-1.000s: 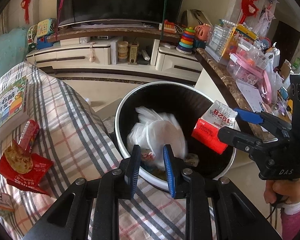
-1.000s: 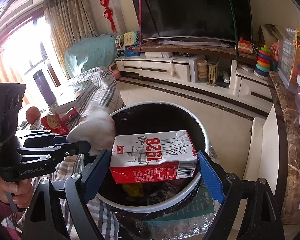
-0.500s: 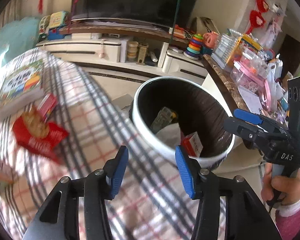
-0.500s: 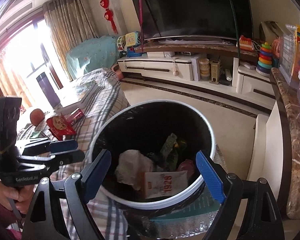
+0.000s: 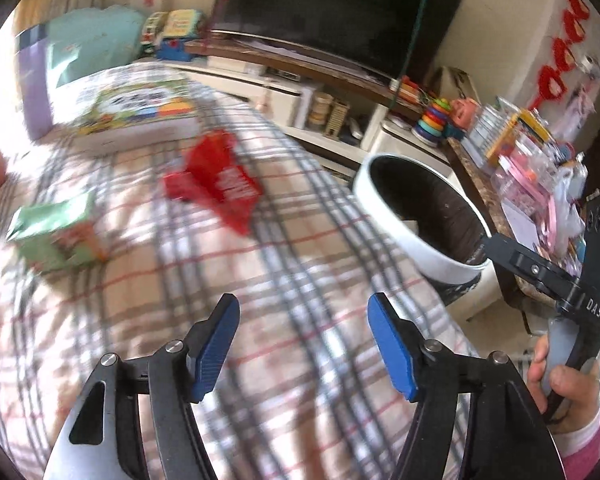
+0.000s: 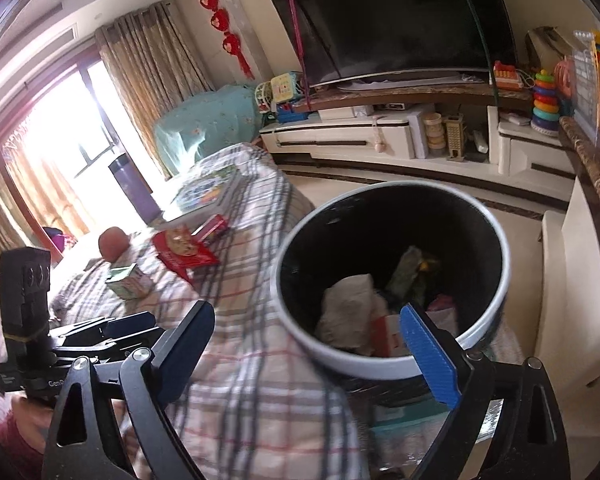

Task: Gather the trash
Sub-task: 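Move both open tools back over the bed toward the green juice box and red snack bag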

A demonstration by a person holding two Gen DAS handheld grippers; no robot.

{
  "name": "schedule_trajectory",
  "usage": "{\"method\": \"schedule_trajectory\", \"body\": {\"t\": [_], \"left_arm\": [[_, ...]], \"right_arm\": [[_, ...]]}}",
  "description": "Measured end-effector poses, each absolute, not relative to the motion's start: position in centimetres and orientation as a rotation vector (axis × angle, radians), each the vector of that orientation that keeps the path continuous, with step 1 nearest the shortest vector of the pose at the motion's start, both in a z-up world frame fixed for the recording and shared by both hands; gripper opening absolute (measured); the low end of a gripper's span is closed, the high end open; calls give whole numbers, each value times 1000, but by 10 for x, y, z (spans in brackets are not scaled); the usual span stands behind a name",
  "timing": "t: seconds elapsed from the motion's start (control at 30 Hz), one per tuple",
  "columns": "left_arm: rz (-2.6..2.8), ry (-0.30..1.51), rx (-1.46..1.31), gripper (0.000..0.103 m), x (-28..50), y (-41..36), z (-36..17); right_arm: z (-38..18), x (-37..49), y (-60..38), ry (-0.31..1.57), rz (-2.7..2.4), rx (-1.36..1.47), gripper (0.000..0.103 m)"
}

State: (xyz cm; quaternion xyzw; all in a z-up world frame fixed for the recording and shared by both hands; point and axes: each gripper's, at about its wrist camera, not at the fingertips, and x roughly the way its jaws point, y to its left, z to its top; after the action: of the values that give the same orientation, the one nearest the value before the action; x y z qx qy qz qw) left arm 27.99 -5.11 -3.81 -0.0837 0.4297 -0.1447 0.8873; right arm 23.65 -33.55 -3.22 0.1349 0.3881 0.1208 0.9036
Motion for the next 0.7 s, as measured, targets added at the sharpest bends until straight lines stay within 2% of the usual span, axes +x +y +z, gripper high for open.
{"method": "schedule_trajectory", "body": {"t": [0.4, 0.7], "left_arm": [[-150, 905, -239, 67, 231, 22, -41], [-81, 893, -297, 73, 227, 49, -36]], "right_arm": [[-47, 227, -270, 839, 363, 295, 95], [-54, 230, -230, 834, 414, 250, 95]]}}
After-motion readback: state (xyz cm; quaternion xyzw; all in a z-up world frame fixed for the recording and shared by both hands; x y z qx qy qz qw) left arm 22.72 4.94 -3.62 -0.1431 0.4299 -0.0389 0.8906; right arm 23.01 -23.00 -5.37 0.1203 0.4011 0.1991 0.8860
